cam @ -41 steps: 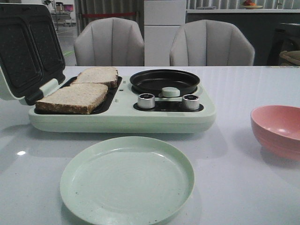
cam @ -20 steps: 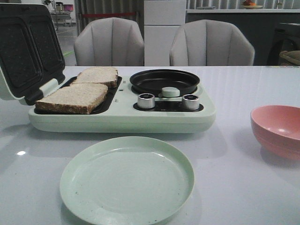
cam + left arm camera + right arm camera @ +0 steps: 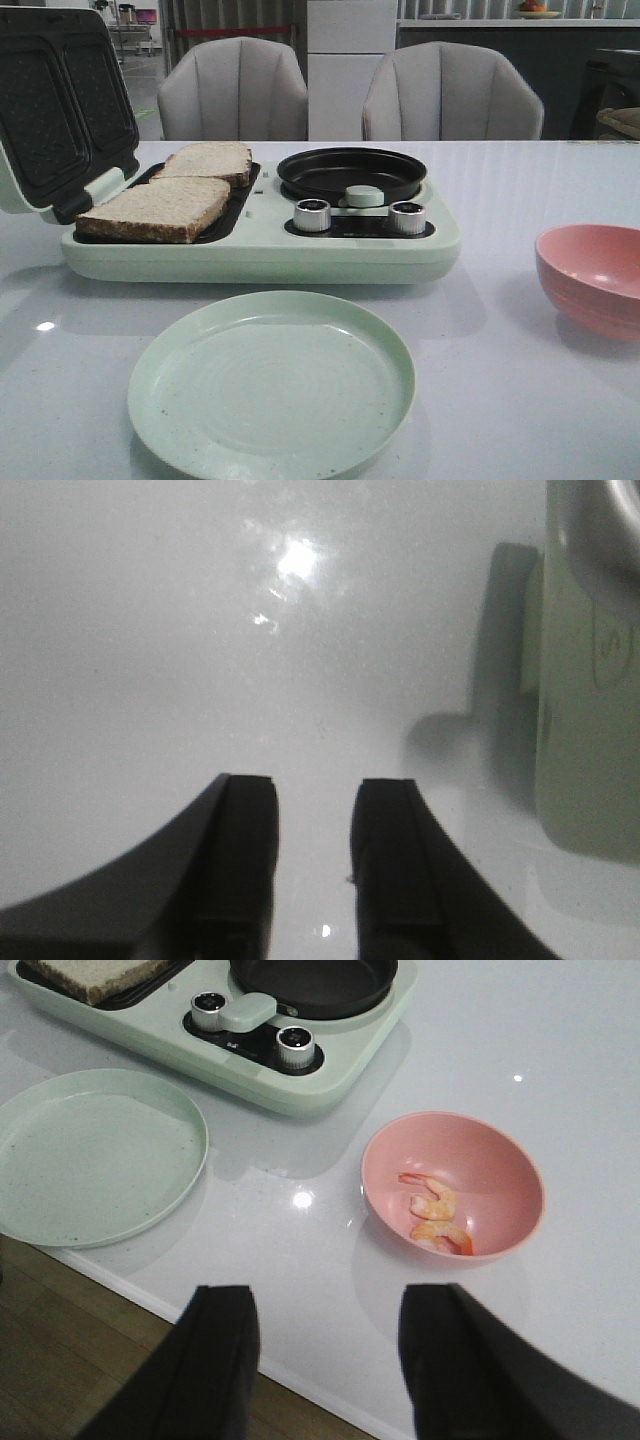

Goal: Make breakfast with bread and shrimp

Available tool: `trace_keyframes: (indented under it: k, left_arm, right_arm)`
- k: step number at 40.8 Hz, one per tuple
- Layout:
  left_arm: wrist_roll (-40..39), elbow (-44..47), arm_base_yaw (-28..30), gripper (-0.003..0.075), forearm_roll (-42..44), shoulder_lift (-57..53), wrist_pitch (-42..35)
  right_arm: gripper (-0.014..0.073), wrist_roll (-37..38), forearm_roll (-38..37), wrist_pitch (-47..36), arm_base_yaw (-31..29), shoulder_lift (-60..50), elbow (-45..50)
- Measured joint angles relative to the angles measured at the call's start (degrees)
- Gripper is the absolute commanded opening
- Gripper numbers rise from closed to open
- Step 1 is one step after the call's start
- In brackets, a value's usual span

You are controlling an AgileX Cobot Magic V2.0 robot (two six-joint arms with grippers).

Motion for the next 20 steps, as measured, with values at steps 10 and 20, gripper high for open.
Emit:
trace_keyframes:
  k: [10, 20]
  left_arm:
    - [2.16, -9.07, 0.00, 0.0100, -7.22, 8.85, -0.23]
    - [11.34, -11.39, 0.00, 0.0100, -23.15, 12.50, 0.37]
  right_arm:
    - [0.0444, 0.00, 0.00, 0.00, 0.00, 0.00, 0.00]
    - [0.0444, 0.00, 0.00, 0.00, 0.00, 0.00, 0.00]
